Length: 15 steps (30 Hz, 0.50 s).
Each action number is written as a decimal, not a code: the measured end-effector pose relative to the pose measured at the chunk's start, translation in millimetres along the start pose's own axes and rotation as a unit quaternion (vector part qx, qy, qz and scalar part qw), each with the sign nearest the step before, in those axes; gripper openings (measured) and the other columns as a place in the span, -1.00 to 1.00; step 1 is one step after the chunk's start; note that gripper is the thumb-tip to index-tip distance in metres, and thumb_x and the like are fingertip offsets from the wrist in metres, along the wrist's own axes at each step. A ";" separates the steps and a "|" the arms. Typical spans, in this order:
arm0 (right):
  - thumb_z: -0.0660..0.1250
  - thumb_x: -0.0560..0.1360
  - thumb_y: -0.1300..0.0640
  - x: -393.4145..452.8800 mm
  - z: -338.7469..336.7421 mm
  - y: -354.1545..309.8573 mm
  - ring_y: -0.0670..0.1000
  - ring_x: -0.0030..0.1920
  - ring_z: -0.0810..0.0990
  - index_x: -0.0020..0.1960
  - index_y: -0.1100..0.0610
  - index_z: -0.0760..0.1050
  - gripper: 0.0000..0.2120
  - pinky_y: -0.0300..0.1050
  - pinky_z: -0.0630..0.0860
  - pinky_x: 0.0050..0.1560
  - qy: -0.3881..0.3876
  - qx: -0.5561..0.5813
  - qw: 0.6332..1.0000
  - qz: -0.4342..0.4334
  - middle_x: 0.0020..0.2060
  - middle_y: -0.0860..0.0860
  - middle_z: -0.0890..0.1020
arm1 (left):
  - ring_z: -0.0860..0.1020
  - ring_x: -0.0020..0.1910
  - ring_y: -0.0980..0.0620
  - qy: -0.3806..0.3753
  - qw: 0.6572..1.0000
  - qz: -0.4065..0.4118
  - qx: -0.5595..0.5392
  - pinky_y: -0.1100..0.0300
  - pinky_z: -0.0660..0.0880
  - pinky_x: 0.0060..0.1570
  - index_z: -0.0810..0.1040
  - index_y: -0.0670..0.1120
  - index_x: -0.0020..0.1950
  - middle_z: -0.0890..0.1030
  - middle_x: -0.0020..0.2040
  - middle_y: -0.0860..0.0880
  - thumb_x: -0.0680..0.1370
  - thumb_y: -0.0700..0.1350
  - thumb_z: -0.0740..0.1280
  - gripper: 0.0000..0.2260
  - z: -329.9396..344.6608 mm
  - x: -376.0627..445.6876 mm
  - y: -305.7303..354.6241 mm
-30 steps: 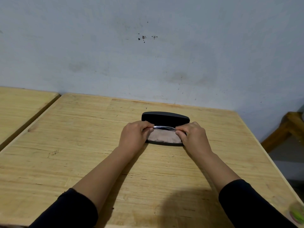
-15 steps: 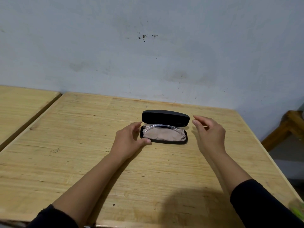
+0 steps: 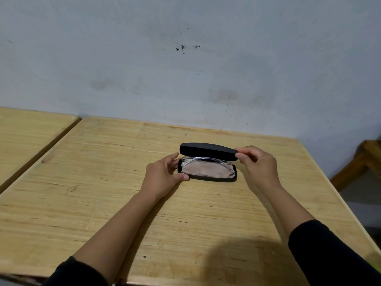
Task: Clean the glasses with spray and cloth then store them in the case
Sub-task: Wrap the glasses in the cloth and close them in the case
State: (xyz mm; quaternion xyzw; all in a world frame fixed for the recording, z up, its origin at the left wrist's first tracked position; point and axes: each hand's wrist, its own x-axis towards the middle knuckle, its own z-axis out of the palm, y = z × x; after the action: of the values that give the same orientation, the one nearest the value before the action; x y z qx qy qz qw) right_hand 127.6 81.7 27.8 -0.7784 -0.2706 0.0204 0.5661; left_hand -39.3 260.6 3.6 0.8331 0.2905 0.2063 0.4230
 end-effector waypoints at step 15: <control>0.42 0.39 0.36 -32.0 -2.4 21.1 -0.22 -0.16 0.55 -0.11 0.19 0.66 -0.87 -0.55 0.41 -0.06 -0.003 -0.144 0.978 -0.152 -0.21 -0.04 0.61 | 0.50 0.21 0.08 0.010 0.999 0.013 0.029 0.15 0.33 0.31 0.38 -0.01 0.36 0.58 0.21 -0.03 0.35 -0.11 0.50 -0.39 1.6 -5.0 2.6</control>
State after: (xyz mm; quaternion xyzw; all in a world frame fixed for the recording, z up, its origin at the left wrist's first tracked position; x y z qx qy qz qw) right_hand 109.6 60.9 1.1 -0.8018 -0.3873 -0.1028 0.4434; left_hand -41.3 255.1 4.3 0.8467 0.2899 0.2119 0.3926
